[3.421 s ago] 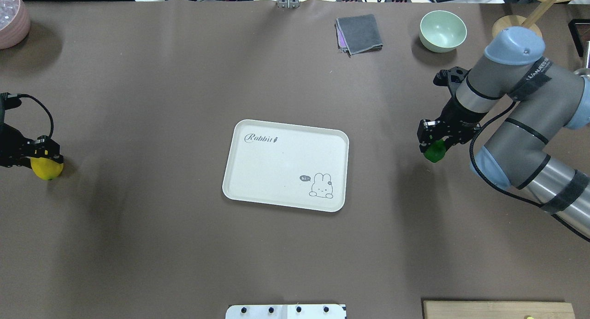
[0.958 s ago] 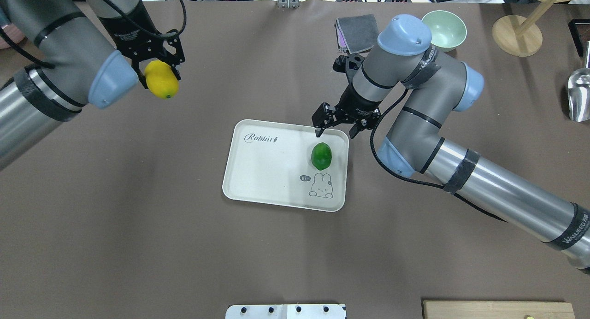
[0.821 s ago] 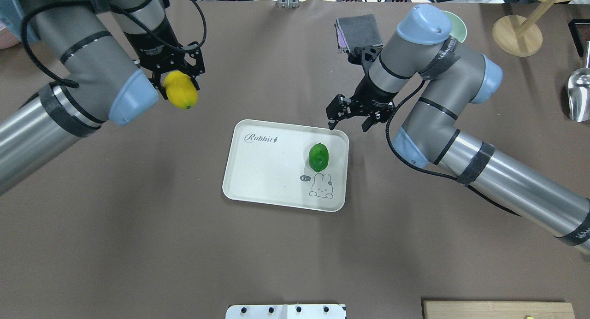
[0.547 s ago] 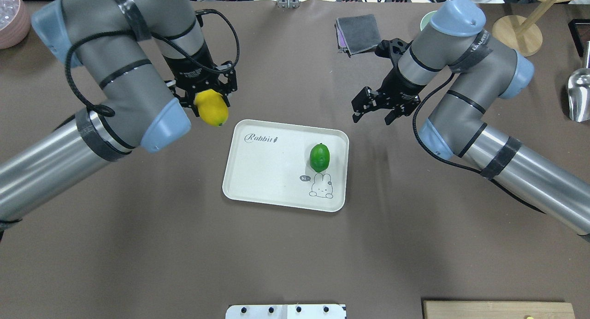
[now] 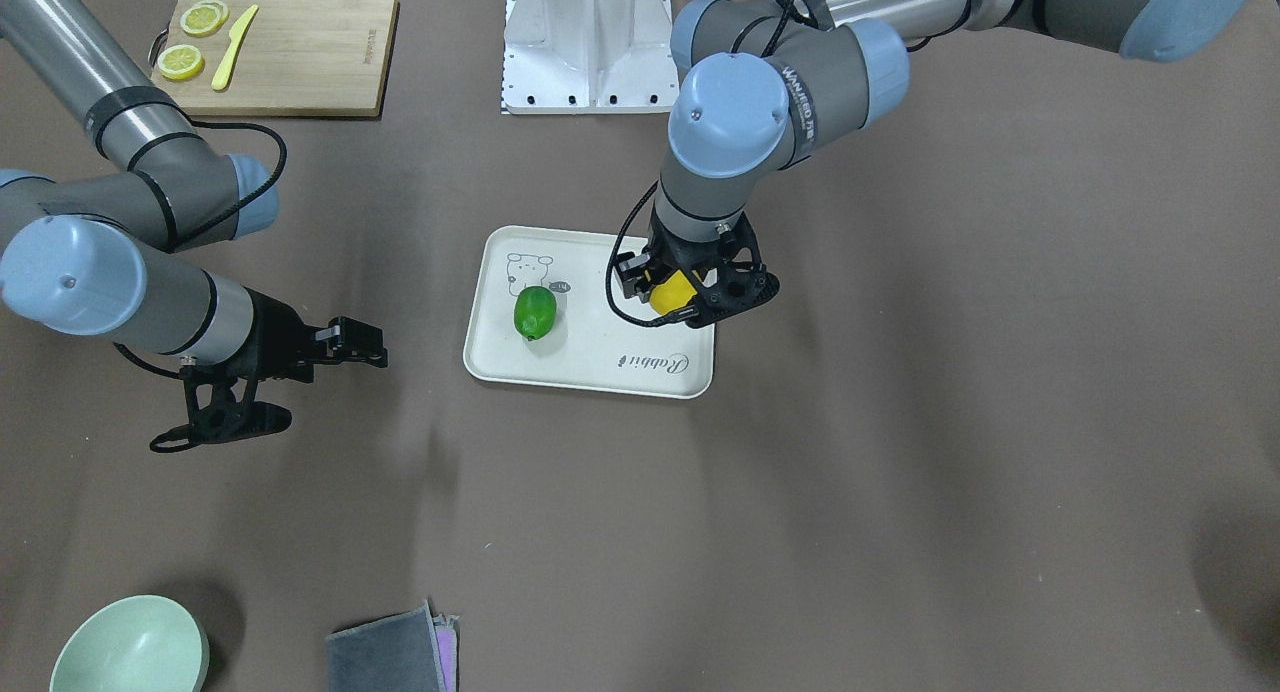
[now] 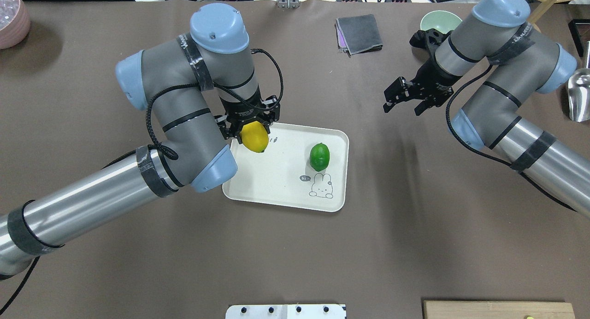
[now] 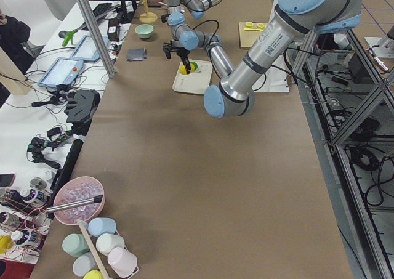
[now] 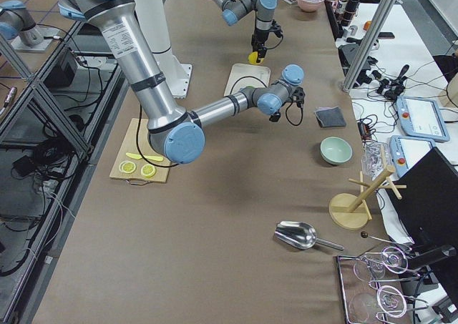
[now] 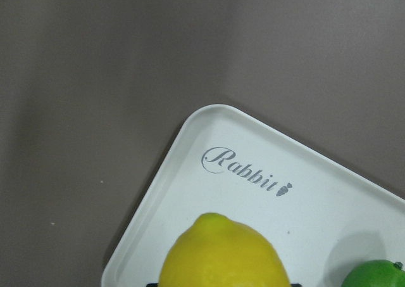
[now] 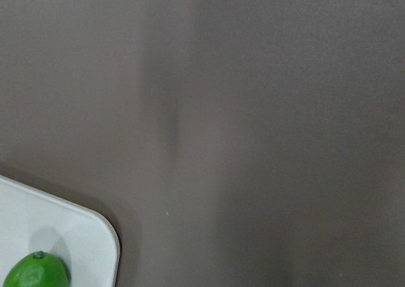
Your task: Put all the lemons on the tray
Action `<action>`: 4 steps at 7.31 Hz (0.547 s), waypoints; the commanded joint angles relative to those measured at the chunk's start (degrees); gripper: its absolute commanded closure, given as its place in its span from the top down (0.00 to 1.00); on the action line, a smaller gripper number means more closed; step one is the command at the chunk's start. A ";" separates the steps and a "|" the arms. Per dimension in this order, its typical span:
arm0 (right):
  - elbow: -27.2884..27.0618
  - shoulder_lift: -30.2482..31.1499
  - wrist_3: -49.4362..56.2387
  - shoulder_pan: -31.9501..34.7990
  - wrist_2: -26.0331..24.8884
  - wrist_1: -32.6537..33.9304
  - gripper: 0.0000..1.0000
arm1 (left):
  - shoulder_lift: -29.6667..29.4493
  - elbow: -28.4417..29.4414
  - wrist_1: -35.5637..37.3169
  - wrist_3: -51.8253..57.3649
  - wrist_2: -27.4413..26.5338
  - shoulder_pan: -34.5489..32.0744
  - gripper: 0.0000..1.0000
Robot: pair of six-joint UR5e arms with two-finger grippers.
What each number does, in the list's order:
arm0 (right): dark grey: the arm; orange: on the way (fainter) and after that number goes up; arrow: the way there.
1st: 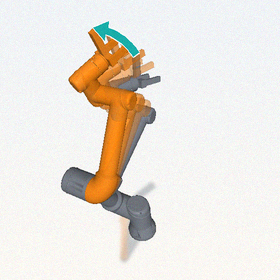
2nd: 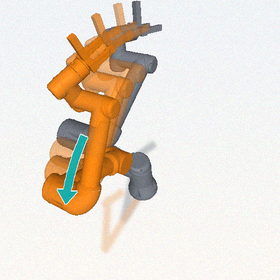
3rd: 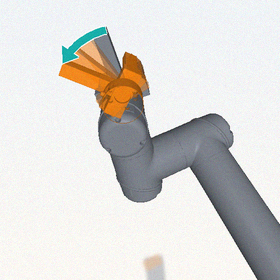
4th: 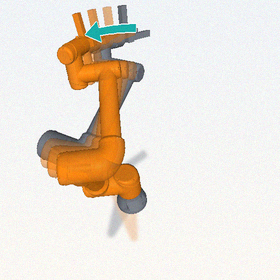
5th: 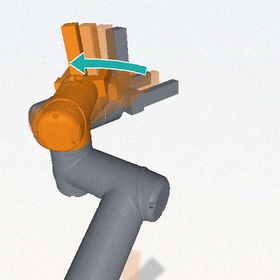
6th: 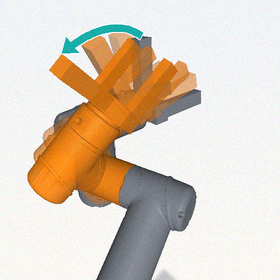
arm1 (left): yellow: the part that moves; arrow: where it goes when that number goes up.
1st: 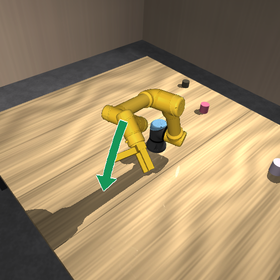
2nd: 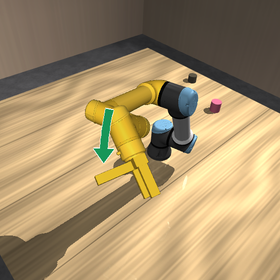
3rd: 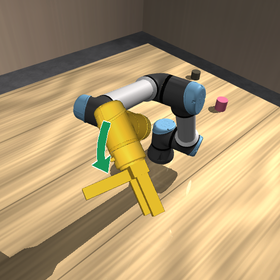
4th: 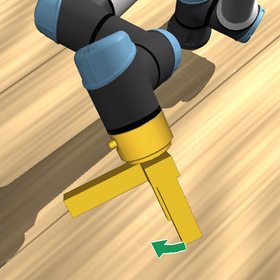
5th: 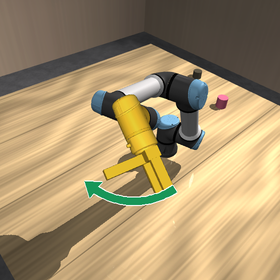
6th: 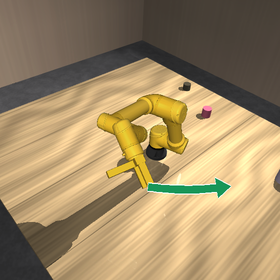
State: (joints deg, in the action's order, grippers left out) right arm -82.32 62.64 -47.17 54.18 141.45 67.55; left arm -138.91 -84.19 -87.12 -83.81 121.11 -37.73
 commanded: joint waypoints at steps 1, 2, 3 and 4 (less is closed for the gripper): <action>-6.93 7.62 4.88 2.15 2.07 0.04 1.00 | 0.04 3.67 -4.71 -0.48 -2.71 2.65 0.00; -11.58 12.98 4.90 1.99 2.07 0.04 1.00 | 0.39 4.20 -5.77 -0.04 -3.59 3.19 0.00; -16.07 17.73 4.90 1.90 2.16 0.04 1.00 | 0.82 4.21 -5.78 0.66 -3.60 4.06 0.00; -20.03 22.30 4.81 1.98 2.16 0.04 1.00 | 1.44 4.30 -5.87 0.67 -4.03 4.51 0.00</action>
State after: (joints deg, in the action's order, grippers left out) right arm -97.10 79.04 -42.40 56.10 143.54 67.58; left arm -138.12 -80.10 -92.69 -83.44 117.56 -34.00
